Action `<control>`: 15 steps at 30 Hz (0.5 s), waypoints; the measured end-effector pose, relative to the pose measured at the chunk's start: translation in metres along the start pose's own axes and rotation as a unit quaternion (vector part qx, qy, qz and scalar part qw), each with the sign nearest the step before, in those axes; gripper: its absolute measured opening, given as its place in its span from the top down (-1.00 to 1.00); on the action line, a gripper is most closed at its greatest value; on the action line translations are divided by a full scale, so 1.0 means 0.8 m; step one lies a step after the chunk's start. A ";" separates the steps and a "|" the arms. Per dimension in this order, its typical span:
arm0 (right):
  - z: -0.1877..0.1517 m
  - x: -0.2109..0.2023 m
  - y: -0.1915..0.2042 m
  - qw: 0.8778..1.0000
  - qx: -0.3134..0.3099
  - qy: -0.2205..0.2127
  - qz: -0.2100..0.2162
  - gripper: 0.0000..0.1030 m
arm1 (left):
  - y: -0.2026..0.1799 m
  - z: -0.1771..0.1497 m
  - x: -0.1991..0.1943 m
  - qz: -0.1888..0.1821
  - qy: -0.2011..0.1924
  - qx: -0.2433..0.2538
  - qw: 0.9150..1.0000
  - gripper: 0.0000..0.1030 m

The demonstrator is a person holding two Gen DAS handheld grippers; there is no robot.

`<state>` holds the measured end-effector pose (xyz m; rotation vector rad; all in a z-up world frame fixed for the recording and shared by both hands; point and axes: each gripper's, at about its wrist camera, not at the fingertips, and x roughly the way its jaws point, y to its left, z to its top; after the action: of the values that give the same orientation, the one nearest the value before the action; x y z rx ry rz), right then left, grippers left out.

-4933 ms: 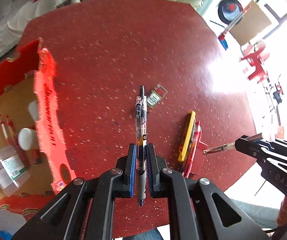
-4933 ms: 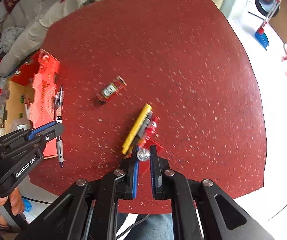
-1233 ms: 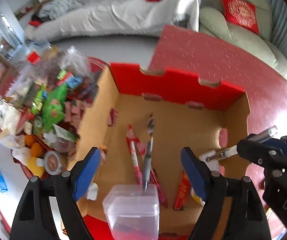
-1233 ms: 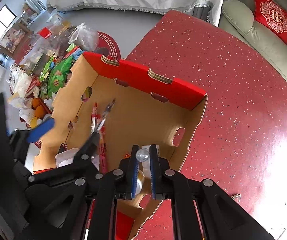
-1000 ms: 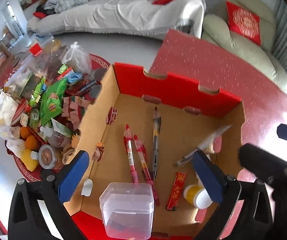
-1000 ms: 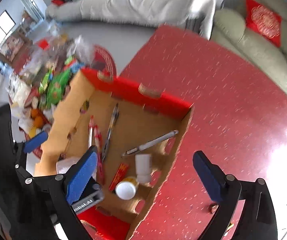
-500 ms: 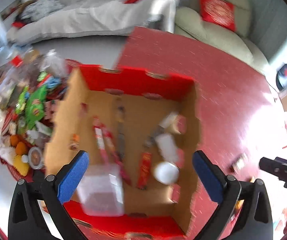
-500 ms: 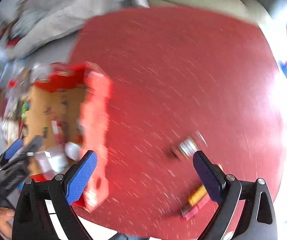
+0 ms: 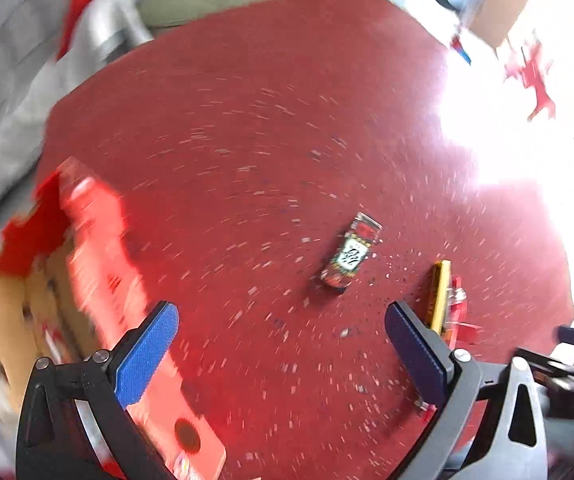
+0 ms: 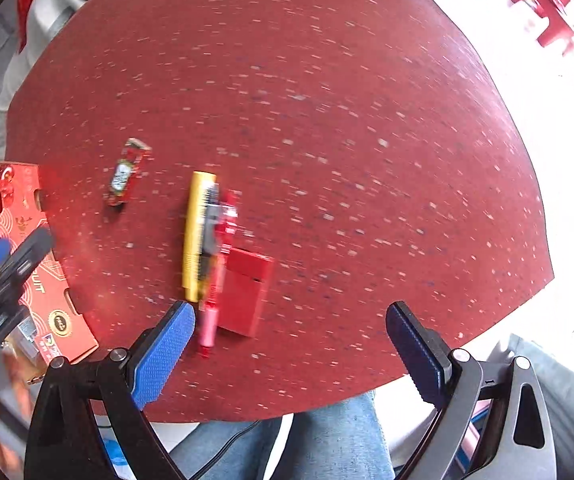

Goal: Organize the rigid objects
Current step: 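Move both grippers back over the snack packet and remaining pens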

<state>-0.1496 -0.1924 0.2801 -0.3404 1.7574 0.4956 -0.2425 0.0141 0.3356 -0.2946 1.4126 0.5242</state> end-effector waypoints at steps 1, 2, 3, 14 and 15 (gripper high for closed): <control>-0.002 0.001 -0.009 1.000 0.004 0.002 0.000 -0.89 | -0.011 0.008 0.014 0.005 0.007 0.017 1.000 -1.00; -0.003 0.002 -0.018 1.000 0.008 0.005 0.000 -0.89 | -0.021 0.017 0.027 0.012 0.014 0.030 0.999 -1.00; -0.005 0.005 -0.019 1.000 0.010 0.007 0.000 -0.89 | -0.029 0.025 0.040 0.017 0.019 0.039 0.999 -1.00; -0.016 0.055 -0.024 0.999 0.009 0.029 -0.013 -0.89 | -0.047 0.066 0.104 0.026 0.029 0.069 0.997 -1.00; -0.014 0.060 -0.018 0.999 0.008 0.028 -0.019 -0.89 | -0.041 0.068 0.104 0.031 0.024 0.063 0.997 -1.00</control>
<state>-0.1636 -0.2092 0.2335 -0.3785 1.8042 0.4483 -0.1731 0.0269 0.2580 -0.1631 1.4976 0.4778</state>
